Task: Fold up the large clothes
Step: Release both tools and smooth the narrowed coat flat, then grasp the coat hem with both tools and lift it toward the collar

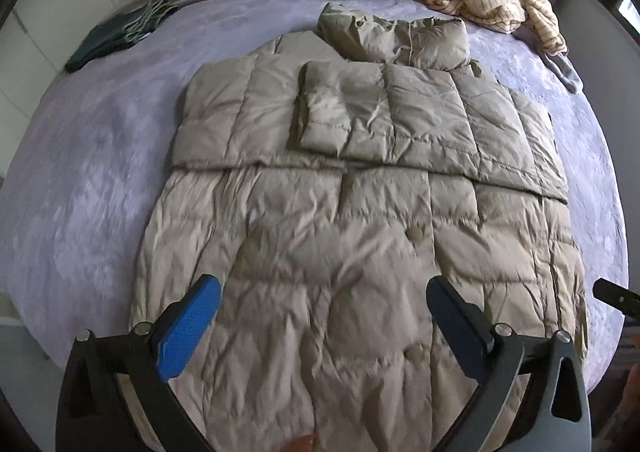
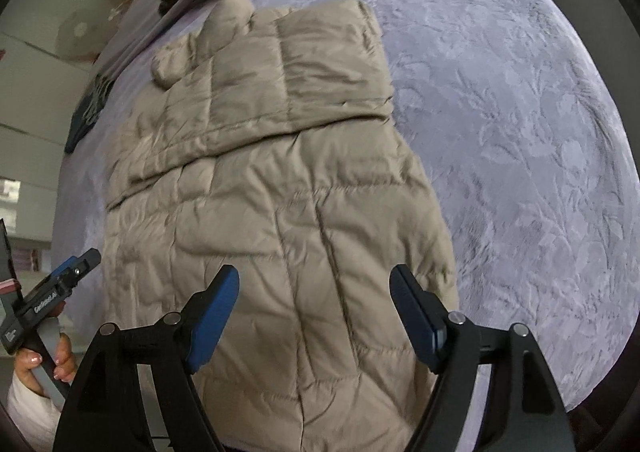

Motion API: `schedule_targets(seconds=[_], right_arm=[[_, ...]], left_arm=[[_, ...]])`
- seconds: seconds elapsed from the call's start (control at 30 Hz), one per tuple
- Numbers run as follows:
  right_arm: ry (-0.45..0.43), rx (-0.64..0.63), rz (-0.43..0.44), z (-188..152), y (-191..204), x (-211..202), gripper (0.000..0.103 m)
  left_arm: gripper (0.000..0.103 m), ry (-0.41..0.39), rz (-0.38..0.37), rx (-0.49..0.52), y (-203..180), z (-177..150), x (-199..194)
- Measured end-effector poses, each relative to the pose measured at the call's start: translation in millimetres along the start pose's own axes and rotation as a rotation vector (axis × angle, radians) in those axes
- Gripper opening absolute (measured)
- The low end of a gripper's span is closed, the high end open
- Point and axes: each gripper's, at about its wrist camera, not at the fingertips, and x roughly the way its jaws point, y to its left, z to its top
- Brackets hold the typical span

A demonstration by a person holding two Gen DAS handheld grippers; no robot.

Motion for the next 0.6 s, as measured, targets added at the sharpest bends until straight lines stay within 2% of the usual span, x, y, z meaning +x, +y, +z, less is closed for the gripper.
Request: schedule_targets(seconds=[0.13, 0.23, 0.6], right_arm=[[0.009, -0.001, 0.015, -13, 6, -5, 0.080], [0.005, 0.000, 0.025, -22, 13, -8, 0.090], [-0.026, 0.092, 0.029, -80, 39, -6, 0.090]], left_arm=[[0.103, 0.019, 0.002, 0.005, 0, -19, -8], [0.103, 0.022, -0.007, 0.016, 3, -29, -15], [0.103, 0.047, -0.052, 0.074, 38, -70, -20]])
